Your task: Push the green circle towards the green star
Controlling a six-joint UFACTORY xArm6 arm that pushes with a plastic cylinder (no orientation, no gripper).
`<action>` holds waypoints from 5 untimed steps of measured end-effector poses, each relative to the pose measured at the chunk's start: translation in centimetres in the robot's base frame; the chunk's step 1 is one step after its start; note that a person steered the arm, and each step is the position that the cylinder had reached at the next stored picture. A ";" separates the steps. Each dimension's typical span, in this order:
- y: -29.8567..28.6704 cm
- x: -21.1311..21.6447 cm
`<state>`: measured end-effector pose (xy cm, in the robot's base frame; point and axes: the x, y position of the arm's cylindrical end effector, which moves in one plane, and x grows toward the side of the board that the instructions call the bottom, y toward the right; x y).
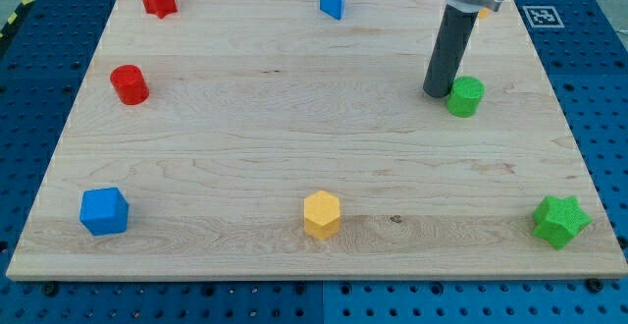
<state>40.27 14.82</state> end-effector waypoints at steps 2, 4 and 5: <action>0.0 2.5; 0.0 4.0; 0.8 4.0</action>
